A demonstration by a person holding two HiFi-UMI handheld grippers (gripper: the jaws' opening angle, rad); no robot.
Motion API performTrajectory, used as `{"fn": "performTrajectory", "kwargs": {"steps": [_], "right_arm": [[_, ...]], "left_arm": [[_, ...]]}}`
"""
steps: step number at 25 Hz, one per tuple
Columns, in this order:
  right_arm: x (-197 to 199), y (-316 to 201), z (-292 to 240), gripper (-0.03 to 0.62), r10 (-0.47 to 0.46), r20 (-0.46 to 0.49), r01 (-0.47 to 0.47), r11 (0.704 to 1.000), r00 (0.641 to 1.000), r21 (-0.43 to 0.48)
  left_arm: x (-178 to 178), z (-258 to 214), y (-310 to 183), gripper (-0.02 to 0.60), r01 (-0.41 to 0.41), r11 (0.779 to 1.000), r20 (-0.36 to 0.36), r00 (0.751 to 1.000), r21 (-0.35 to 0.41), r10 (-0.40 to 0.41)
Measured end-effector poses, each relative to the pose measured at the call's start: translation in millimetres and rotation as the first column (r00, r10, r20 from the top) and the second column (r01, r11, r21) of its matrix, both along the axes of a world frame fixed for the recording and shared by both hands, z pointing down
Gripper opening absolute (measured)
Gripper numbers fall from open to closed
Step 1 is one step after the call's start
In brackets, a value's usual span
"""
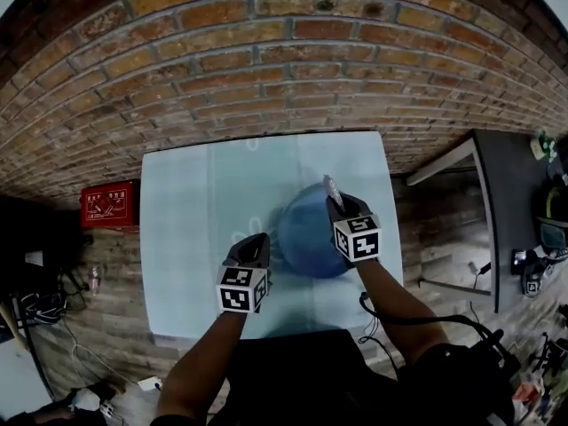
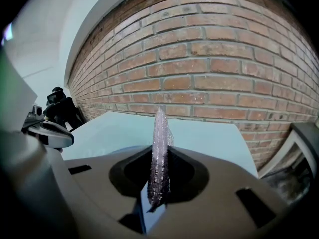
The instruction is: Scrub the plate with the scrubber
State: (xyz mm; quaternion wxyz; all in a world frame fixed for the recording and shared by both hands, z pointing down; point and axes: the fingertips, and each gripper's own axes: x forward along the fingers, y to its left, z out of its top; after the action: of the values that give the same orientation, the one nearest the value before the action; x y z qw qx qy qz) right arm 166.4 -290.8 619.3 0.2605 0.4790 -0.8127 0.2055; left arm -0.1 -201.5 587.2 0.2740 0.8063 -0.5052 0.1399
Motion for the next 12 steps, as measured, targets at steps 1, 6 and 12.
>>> {"fn": "performTrajectory", "kwargs": {"steps": [1, 6, 12], "right_arm": [[-1, -1, 2, 0.071, 0.001, -0.003, -0.001, 1.0, 1.0, -0.003], [-8, -5, 9, 0.071, -0.004, 0.004, 0.004, 1.0, 1.0, 0.009], [-23, -6, 13, 0.071, -0.024, 0.0, 0.024, 0.999, 1.0, 0.024]], "left_arm": [[-2, 2, 1, 0.009, 0.006, 1.0, -0.003, 1.0, -0.008, -0.006], [-7, 7, 10, 0.009, 0.004, 0.999, -0.004, 1.0, -0.034, -0.004], [0, 1, 16, 0.009, -0.022, 0.999, -0.02, 1.0, -0.028, 0.021]]}}
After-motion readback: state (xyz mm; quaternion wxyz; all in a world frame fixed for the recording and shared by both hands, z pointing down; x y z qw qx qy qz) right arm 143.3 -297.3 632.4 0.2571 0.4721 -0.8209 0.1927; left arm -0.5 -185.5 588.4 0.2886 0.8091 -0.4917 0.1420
